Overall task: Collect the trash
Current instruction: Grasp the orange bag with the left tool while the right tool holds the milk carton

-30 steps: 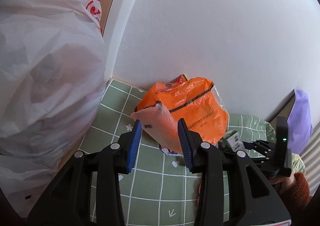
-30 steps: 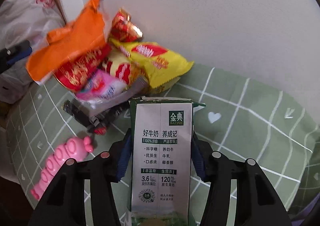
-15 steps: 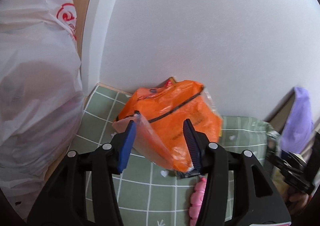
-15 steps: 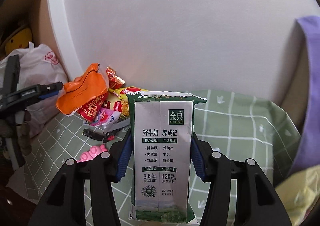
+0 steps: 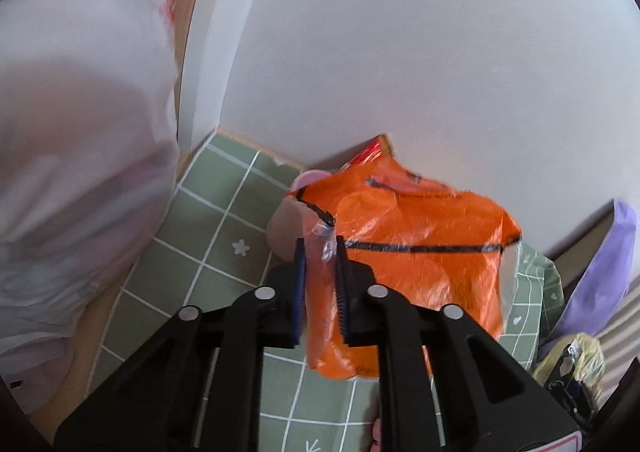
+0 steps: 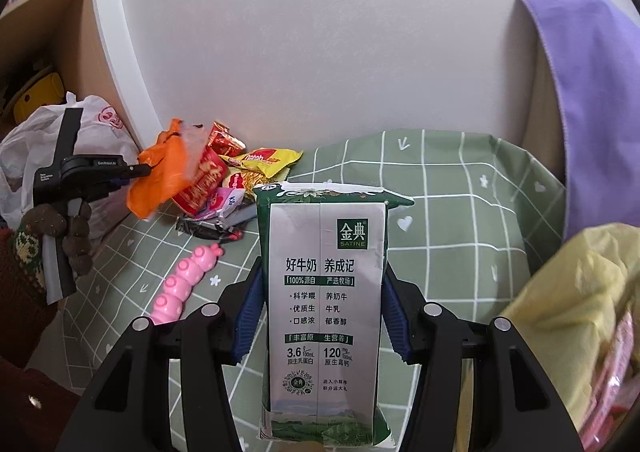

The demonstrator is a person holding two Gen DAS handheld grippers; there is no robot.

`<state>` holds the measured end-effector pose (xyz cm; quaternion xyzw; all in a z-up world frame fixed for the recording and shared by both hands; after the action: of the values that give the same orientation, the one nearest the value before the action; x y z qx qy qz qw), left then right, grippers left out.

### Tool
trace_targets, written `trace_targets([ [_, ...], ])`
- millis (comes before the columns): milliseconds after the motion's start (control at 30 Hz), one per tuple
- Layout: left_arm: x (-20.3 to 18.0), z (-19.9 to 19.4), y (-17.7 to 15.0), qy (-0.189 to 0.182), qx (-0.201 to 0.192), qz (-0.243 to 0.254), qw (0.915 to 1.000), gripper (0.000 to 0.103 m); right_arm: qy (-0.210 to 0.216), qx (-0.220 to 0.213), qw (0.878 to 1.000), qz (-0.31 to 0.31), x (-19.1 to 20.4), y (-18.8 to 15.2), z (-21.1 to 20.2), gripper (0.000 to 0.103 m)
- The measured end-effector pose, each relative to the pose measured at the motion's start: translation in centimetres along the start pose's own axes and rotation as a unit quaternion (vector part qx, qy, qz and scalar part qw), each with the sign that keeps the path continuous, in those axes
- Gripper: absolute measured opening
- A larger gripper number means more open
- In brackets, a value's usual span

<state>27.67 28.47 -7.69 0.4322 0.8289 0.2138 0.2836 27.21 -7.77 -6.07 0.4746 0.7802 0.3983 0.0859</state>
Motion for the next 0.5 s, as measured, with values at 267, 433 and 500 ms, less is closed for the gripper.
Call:
trace_targets([
  [267,-1.9,-6.3,-0.9,0.012,-0.074,0.06,0.9954,0.011,-0.008,-0.016,1.0,-0.003,0.1,-1.3,-3.0,0.05],
  [433,-3.0,-9.1,-1.1,0.007,-0.093,0.074,0.9929,0.011,-0.008,-0.033,0.999,-0.006,0.1,-1.7,-4.6,0.05],
  [500,-4.1,-10.2,-1.5,-0.004,-0.1,0.087,0.9911,0.011,-0.008,-0.042,0.999,-0.007,0.1,-1.8,-5.3,0.05],
])
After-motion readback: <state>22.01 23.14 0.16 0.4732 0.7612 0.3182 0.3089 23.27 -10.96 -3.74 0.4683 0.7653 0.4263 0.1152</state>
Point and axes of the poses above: each gripper's, at about its wrist camera, not at the fingertips, and z roughly the way its jaws point, x to its left, y to its top, the point moved 2 cm from there along z, roughly the way its jaws point, and after that the axes turned 7 degrees about y, right-handed, at the moved point
